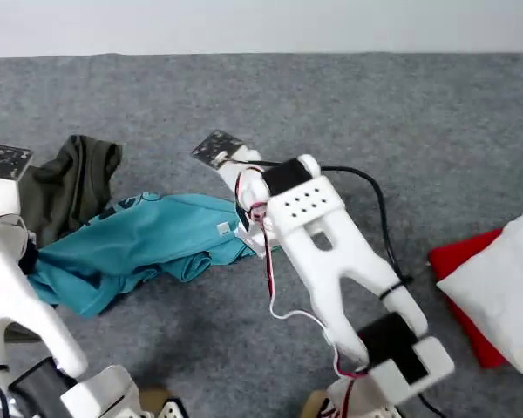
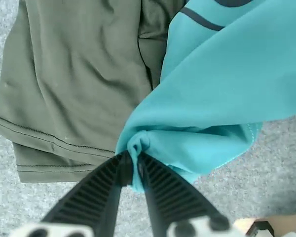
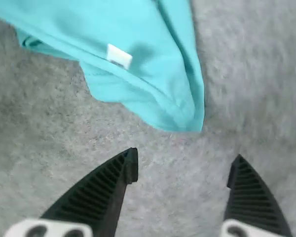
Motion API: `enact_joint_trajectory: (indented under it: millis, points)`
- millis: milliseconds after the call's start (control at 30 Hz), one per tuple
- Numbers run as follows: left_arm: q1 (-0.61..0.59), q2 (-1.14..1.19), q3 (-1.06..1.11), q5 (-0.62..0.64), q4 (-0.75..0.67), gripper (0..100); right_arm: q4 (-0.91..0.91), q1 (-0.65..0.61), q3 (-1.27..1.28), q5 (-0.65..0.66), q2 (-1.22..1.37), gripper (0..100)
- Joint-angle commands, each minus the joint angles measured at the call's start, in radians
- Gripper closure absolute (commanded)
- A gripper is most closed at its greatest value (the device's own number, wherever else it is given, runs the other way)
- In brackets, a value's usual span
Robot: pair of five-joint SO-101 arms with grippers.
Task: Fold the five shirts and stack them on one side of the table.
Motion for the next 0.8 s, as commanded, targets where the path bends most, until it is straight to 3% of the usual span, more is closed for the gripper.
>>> enact_joint_trajectory:
  millis: [0,133,367,767]
  points:
    - [-0.003,-0.041,-0.002,-0.009,-0.021,100,0.008,-0.005,-0.095,0.175,0.033,68.7]
    - [-0.002,-0.043,-0.004,-0.009,-0.026,100,0.01,0.015,-0.098,0.311,0.048,68.8]
    - [-0.002,-0.043,-0.002,-0.009,-0.063,100,0.007,0.027,-0.098,0.431,0.053,68.8]
    - [0.035,-0.041,0.036,-0.009,-0.129,100,-0.022,0.022,-0.106,0.525,0.133,68.8]
